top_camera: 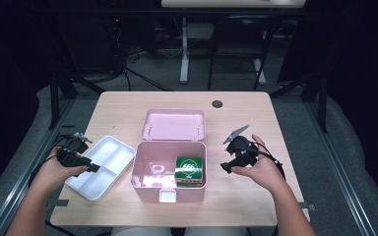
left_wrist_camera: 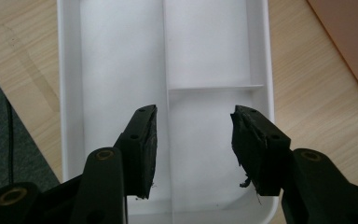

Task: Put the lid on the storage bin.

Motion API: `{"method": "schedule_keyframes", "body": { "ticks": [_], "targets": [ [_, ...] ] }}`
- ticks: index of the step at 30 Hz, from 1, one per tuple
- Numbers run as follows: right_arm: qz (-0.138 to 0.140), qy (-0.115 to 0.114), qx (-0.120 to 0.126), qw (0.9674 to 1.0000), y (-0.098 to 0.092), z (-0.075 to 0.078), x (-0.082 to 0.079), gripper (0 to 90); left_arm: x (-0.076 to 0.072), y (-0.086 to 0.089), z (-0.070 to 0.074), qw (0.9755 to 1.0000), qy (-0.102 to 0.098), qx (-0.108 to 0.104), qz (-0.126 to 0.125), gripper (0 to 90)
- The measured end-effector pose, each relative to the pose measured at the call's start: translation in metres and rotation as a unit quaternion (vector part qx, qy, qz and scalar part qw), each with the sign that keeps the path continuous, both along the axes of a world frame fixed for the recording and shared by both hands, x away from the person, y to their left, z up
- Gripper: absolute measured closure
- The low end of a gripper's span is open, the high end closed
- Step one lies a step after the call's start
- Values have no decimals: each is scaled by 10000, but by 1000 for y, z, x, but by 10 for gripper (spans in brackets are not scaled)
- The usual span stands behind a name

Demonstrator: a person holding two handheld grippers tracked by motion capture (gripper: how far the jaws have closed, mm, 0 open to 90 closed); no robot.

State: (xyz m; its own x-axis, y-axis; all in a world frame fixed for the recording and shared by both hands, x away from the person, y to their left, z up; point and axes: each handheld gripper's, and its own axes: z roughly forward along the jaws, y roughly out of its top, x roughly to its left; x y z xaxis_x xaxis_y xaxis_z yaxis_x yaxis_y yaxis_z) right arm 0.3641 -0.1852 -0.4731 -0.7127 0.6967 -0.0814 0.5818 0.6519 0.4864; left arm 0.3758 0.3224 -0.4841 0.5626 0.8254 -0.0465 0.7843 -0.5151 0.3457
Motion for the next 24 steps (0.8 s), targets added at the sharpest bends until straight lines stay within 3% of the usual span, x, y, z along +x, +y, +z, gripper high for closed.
{"method": "schedule_keyframes", "body": {
  "ticks": [5, 9, 12, 18, 19, 24],
  "targets": [
    [-296, -216, 355, 9987, -8, -7, -7, 280, 3, 5, 3, 9999, 38, -31, 157, 535],
    [-461, -271, 174, 9984, -12, -13, -8, 282, 6, 10, 3, 9998, 18, -23, 193, 574],
    [-612, -334, 334, 9970, -17, -14, -11, 282, 7, 15, 1, 9995, 80, 6, 304, 592],
    [-807, -513, 438, 9945, -23, -14, -13, 282, 10, 15, -4, 9992, 128, 210, 330, 629],
    [-856, -488, 549, 9936, -24, -15, -14, 282, 11, 13, -6, 9990, 194, 276, 300, 647],
    [-892, -577, 549, 9928, -25, -15, -15, 277, 17, 4, -15, 9975, 411, 557, 108, 698]
  ]
}}
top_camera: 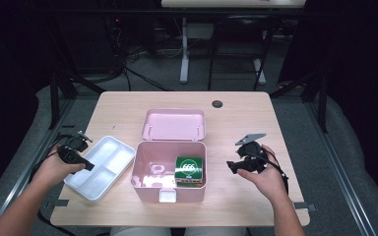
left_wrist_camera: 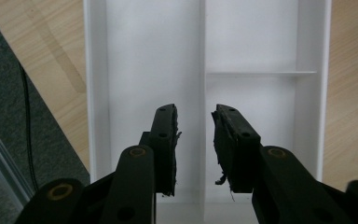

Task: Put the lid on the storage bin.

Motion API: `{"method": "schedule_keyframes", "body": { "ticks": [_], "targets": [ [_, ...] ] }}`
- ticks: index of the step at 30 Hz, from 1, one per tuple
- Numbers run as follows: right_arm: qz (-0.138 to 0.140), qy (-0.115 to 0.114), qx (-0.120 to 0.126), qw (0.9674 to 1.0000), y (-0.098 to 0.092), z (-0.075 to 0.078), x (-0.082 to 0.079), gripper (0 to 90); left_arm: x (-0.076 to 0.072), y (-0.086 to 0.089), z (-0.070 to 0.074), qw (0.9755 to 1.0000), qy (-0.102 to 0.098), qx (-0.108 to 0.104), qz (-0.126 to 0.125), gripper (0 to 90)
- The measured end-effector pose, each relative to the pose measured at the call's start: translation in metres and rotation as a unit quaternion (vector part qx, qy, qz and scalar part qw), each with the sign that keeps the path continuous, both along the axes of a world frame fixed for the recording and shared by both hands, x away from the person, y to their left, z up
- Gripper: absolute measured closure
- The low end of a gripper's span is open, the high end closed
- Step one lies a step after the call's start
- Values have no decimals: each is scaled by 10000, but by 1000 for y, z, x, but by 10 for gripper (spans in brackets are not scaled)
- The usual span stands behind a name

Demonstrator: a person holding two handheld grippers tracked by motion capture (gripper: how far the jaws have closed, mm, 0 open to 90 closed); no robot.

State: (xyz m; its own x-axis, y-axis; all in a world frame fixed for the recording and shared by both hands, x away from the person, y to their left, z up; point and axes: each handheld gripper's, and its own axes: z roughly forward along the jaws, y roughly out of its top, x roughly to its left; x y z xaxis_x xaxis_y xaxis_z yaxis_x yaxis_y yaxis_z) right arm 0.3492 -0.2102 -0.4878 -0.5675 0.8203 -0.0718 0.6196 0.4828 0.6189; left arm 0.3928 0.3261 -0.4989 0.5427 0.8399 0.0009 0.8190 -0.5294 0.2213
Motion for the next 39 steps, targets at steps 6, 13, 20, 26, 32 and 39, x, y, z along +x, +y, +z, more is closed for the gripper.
{"method": "schedule_keyframes", "body": {
  "ticks": [6, 13, 20, 26, 32, 39],
  "targets": [
    [-27, -29, 36, 10000, 0, 0, 0, 277, 9, -9, -9, 9998, 189, 108, -27, 747],
    [-32, 17, 1, 10000, -1, -4, 0, 274, 18, -19, -15, 9992, 367, 175, -63, 779],
    [-67, -9, 56, 10000, -2, -3, 0, 274, 23, -23, -22, 9983, 493, 305, -65, 797],
    [-64, -15, 49, 10000, -2, -3, 0, 274, 28, -24, -28, 9977, 584, 342, -19, 809],
    [-74, -13, 26, 10000, -2, -4, 0, 274, 31, -25, -35, 9967, 718, 388, 42, 838],
    [-62, -14, 25, 10000, -2, -4, 0, 274, 34, -25, -42, 9961, 801, 359, 87, 847]
  ]
}}
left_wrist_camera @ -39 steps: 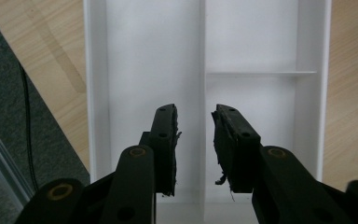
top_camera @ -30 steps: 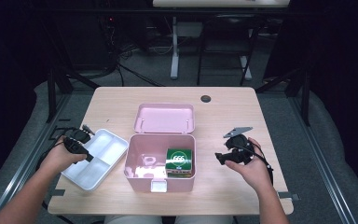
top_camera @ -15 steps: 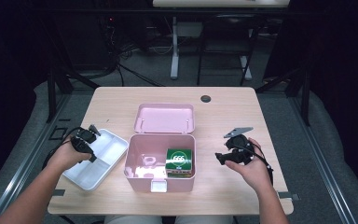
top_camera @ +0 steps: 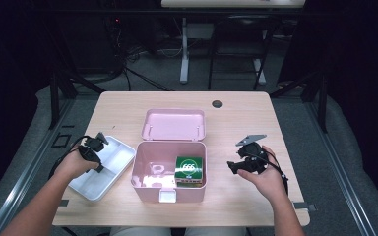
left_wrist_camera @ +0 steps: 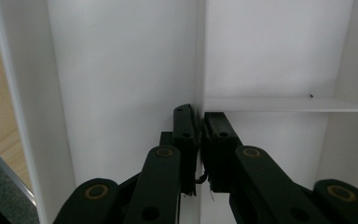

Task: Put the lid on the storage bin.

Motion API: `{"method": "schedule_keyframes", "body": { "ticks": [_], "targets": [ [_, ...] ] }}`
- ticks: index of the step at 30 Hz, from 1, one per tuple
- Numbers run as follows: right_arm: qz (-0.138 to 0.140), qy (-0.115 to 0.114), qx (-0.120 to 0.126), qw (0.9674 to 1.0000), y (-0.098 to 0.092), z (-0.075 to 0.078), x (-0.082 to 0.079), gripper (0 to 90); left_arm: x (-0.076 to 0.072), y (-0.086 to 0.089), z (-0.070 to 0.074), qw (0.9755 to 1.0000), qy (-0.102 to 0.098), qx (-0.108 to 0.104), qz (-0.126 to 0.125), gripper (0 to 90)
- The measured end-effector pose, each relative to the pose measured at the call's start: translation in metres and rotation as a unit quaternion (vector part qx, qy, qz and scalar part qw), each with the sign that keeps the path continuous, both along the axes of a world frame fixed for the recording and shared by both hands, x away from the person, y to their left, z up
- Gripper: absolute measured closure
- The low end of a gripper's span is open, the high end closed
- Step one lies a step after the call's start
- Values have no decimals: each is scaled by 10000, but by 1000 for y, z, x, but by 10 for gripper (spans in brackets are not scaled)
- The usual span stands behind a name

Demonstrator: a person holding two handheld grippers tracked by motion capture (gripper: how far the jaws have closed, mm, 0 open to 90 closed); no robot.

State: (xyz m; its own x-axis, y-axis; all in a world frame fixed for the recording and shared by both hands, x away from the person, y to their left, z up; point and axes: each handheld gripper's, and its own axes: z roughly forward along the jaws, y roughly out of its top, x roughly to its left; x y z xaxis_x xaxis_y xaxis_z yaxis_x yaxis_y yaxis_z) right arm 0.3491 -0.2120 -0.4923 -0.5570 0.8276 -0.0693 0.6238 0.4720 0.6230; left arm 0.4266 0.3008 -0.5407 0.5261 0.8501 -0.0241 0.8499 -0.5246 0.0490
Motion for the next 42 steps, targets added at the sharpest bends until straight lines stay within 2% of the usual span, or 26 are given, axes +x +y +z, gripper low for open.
{"method": "schedule_keyframes", "body": {
  "ticks": [10, 17, 19, 25, 34, 42],
  "targets": [
    [14, -33, 24, 10000, 0, 0, 0, 273, 2, -1, -1, 9999, 63, 124, -26, 889],
    [-9, -28, 34, 10000, -1, 0, 0, 273, 0, 5, 1, 9998, 155, 119, -13, 892],
    [-17, -19, 36, 10000, 0, -1, 0, 273, 0, 7, 5, 9999, 126, 109, -42, 892],
    [-22, -28, 36, 10000, 0, -1, 0, 273, -4, 12, 23, 10000, -6, 25, -67, 892],
    [-20, -49, 62, 10000, -1, 0, -1, 273, -11, 15, 55, 9992, -267, -12, -291, 892],
    [-34, -44, 62, 10000, -1, 0, -1, 273, -17, 15, 82, 9979, -390, 45, -506, 892]
  ]
}}
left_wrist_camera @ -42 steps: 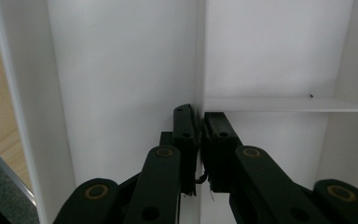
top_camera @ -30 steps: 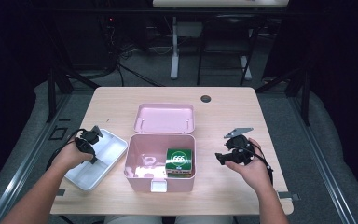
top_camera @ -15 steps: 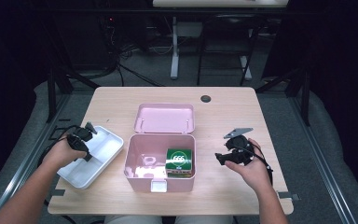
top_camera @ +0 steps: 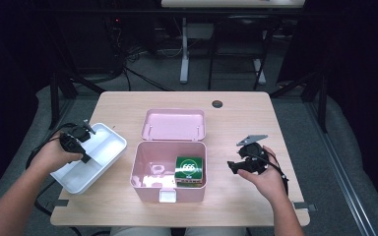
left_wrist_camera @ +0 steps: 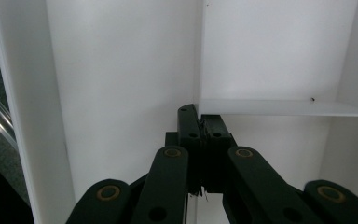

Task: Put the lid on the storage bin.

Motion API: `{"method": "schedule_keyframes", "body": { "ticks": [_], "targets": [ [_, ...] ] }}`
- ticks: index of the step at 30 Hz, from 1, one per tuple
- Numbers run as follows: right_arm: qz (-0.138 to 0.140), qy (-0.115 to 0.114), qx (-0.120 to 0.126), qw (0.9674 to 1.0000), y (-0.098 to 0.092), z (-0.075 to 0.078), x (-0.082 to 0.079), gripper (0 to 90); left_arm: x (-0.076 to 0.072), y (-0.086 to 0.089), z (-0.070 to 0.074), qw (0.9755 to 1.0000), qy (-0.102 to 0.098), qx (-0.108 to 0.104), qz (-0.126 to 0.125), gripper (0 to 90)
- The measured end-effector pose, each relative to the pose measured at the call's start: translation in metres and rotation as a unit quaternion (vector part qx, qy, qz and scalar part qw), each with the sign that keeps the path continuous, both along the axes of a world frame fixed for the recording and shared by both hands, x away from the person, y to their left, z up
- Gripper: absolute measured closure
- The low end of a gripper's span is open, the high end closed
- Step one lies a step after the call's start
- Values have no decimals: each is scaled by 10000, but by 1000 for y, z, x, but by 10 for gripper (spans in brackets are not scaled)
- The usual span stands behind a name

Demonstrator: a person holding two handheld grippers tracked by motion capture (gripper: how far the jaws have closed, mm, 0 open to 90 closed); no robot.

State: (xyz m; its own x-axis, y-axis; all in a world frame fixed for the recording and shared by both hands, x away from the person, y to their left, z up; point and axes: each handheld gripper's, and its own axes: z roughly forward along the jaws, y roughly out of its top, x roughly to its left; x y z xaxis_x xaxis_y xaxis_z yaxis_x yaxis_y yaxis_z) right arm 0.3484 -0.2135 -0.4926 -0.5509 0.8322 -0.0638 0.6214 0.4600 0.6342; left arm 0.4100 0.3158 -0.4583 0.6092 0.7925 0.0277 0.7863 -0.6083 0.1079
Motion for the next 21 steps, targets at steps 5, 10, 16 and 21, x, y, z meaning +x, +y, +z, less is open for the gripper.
{"method": "schedule_keyframes", "body": {
  "ticks": [5, 10, 16, 21],
  "targets": [
    [0, 12, 8, 10000, 0, -1, 0, 273, -3, 0, 16, 9998, -19, 104, -184, 892],
    [-2, 18, 19, 10000, 0, -1, 0, 273, -6, -1, 33, 9991, -67, 148, -385, 892],
    [-9, 47, 31, 10000, 0, -2, 1, 273, -13, -8, 47, 9956, -71, 239, -899, 892],
    [-4, 48, 33, 10000, -1, -3, 1, 273, -18, -19, 56, 9925, -180, 289, -1175, 892]
  ]
}}
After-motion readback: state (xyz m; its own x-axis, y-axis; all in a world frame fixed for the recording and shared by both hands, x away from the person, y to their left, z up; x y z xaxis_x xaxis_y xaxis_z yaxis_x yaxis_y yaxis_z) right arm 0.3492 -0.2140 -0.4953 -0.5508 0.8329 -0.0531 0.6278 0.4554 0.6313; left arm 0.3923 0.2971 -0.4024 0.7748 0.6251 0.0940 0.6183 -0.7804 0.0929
